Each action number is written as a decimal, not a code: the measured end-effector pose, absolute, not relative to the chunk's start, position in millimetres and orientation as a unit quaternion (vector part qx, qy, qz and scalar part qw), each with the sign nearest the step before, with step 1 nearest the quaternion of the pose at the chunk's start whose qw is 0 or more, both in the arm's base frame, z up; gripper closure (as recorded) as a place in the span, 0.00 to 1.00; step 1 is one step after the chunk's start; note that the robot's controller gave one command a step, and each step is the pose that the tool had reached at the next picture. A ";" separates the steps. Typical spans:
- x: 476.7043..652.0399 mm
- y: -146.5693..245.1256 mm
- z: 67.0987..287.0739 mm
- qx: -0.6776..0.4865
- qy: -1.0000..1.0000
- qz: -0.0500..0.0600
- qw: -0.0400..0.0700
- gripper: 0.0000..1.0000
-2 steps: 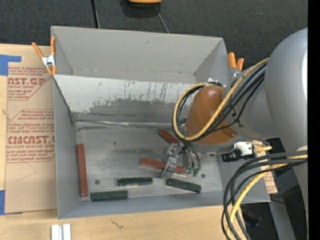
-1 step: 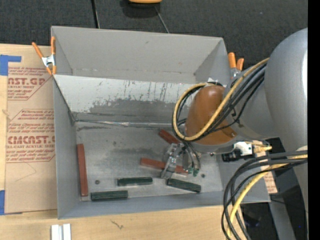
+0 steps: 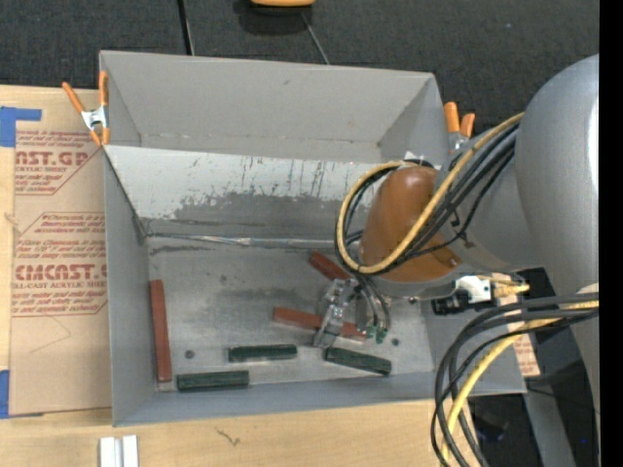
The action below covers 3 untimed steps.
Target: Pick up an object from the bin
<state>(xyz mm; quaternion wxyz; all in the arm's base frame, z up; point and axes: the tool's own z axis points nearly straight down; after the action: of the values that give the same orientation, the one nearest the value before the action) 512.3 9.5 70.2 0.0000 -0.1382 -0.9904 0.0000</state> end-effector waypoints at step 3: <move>527.1 -2.6 157.4 -0.148 -0.989 0.000 0.000 1.00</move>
Offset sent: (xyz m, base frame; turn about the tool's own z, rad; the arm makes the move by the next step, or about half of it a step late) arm 0.0000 0.0000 0.0000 0.0000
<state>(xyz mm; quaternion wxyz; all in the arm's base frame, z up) 527.1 -2.6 157.4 -0.0004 -0.1484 -0.9889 0.0000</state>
